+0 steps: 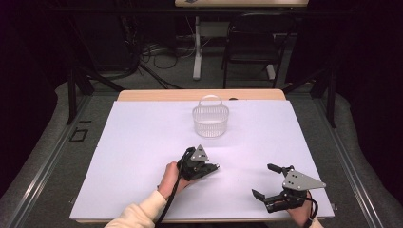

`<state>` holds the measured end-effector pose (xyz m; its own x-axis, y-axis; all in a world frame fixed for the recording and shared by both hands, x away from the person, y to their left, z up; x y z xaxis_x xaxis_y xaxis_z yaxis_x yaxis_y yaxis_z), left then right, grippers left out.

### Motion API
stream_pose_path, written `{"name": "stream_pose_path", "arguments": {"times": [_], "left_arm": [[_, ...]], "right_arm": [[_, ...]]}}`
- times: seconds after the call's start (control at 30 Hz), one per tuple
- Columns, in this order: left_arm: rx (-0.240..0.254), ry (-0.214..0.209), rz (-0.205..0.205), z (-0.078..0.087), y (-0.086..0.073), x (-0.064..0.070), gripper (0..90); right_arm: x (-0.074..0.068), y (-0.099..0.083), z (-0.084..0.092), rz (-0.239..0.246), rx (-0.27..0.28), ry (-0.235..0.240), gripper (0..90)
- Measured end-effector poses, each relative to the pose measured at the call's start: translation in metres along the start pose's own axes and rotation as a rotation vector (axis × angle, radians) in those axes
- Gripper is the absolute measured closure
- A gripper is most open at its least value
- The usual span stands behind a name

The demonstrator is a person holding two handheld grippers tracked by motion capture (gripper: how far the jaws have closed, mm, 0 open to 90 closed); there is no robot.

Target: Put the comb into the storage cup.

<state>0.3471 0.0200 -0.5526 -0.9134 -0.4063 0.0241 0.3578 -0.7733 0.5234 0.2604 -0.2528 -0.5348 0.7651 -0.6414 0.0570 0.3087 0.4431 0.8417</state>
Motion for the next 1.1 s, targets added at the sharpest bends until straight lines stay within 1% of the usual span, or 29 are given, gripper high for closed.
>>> {"name": "stream_pose_path", "arguments": {"times": [0.3, 0.53, 0.73, 0.77, 0.8, 0.97, 1.1], "left_arm": [[-0.044, -0.003, -0.02, -0.012, 0.009, 0.0, 90.0], [-0.077, 0.01, -0.029, -0.02, 0.015, -0.002, 90.0], [-0.081, 0.013, -0.005, -0.021, 0.015, -0.009, 90.0], [-0.076, 0.019, -0.003, -0.022, 0.015, -0.01, 90.0], [-0.083, 0.016, 0.0, -0.021, 0.015, -0.012, 90.0], [-0.074, 0.034, 0.018, -0.019, 0.014, -0.018, 90.0], [-0.077, 0.035, 0.03, -0.017, 0.013, -0.022, 90.0]], "right_arm": [[0.0, 0.0, 0.0, -0.002, 0.001, 0.003, 0.3], [0.0, 0.0, 0.0, -0.001, -0.001, 0.004, 0.3], [0.0, 0.0, 0.0, -0.003, -0.002, 0.005, 0.4], [0.0, 0.0, 0.0, -0.003, -0.001, 0.005, 0.4], [0.0, 0.0, 0.0, -0.003, -0.001, 0.006, 0.3], [0.0, 0.0, 0.0, -0.003, -0.001, 0.005, 0.4], [0.0, 0.0, 0.0, -0.003, -0.001, 0.005, 0.4]]}}
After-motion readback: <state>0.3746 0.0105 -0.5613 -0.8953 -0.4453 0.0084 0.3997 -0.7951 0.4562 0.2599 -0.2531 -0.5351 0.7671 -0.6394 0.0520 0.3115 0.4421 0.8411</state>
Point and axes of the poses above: each handheld gripper's, and its own axes: z roughly backward along the jaws, y roughly out of its top, x roughly to its right, the point moved 3 cm from there along -z, roughly forward along the jaws, and after that the axes turned 13 degrees about -x, right-handed, at the moved point
